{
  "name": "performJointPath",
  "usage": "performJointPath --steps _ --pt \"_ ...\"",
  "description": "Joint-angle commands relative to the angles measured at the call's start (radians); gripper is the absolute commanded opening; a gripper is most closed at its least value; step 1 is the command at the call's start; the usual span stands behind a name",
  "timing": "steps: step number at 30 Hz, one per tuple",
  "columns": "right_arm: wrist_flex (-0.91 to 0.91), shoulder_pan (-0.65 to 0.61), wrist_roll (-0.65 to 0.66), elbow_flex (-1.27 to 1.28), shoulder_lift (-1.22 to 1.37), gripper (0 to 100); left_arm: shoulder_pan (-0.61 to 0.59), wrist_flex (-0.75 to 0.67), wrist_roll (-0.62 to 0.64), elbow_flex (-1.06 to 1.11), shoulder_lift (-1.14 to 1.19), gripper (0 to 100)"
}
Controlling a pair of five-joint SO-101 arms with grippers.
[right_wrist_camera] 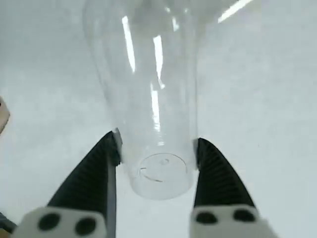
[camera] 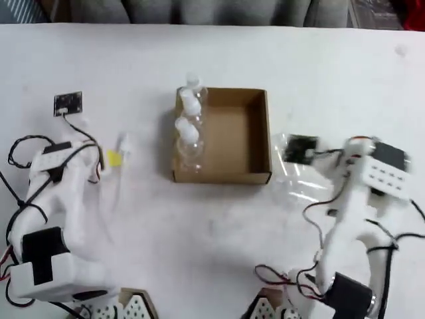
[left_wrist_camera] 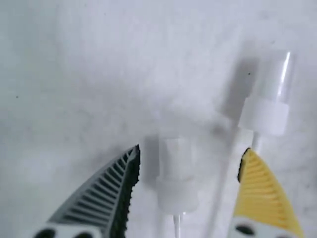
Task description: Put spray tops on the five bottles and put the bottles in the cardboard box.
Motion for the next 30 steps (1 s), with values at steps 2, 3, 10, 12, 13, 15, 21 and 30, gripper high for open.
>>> performJointPath --steps 2,3,10,12,13,15,21,30 --pt "-0.107 0.280 -0.009 -0.031 0.012 1.7 -0.005 0.014 0.012 -0.055 -0.018 29" --pt "-0.145 0.332 -0.009 -0.012 0.016 1.7 -0.005 0.014 0.012 -0.055 -0.018 29" --pt "-0.504 0.582 -0.009 0.149 0.105 1.7 -0.004 0.014 0.012 -0.054 -0.018 29" --pt "-0.587 0.615 -0.009 0.181 0.142 1.8 -0.004 0.014 0.012 -0.054 -0.018 29" --pt "-0.613 0.624 -0.009 0.193 0.160 1.9 -0.004 0.014 0.012 -0.054 -0.018 29" --pt "-0.638 0.630 -0.008 0.209 0.194 3.6 -0.002 0.014 0.012 -0.054 -0.018 29" --pt "-0.633 0.613 -0.008 0.213 0.226 24.9 -0.002 0.015 0.012 -0.052 -0.018 29" --pt "-0.575 0.526 -0.100 0.209 0.039 27.2 -0.005 0.015 0.011 -0.052 -0.018 29"
